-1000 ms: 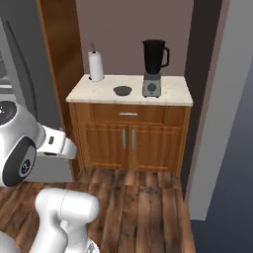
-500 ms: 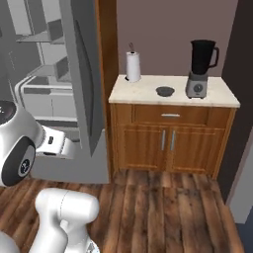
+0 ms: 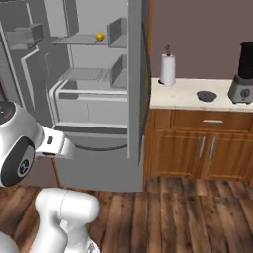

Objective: Grab the lemon and onion from the fridge, place them in the blender, close the lid, and turn on the blender to create a marinade.

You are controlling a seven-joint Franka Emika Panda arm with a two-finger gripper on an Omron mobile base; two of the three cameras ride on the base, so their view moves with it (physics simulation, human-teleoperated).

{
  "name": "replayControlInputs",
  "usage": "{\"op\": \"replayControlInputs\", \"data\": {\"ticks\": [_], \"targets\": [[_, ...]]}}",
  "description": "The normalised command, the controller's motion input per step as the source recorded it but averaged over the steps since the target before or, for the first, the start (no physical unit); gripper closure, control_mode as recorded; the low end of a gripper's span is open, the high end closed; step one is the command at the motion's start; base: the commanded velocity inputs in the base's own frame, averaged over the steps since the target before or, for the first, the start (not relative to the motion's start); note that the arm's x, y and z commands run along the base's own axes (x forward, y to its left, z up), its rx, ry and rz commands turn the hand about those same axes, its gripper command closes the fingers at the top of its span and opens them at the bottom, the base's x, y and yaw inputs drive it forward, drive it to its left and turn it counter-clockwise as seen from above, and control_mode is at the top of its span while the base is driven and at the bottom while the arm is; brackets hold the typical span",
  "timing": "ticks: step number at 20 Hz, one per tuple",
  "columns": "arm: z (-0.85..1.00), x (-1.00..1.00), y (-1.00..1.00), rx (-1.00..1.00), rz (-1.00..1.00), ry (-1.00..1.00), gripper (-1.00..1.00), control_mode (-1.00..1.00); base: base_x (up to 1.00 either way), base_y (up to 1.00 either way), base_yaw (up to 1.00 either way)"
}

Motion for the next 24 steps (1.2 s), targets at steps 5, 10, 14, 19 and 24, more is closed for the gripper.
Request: {"op": "replayControlInputs", "data": {"ticks": [5, 10, 14, 19, 24], "targets": [[0.00, 0.00, 0.00, 0.00, 0.00, 0.00, -1.00, 1.00, 0.60, 0.63, -0.02], [0.00, 0.00, 0.00, 0.00, 0.00, 0.00, -1.00, 1.00, 0.65, 0.29, 0.00], [0.00, 0.00, 0.00, 0.00, 0.00, 0.00, -1.00, 1.00, 0.41, -0.12, 0.01], [0.00, 0.00, 0.00, 0.00, 0.00, 0.00, -1.00, 1.00, 0.62, 0.00, 0.03], [0.00, 0.00, 0.00, 0.00, 0.00, 0.00, -1.00, 1.00, 0.67, 0.10, 0.07]]}}
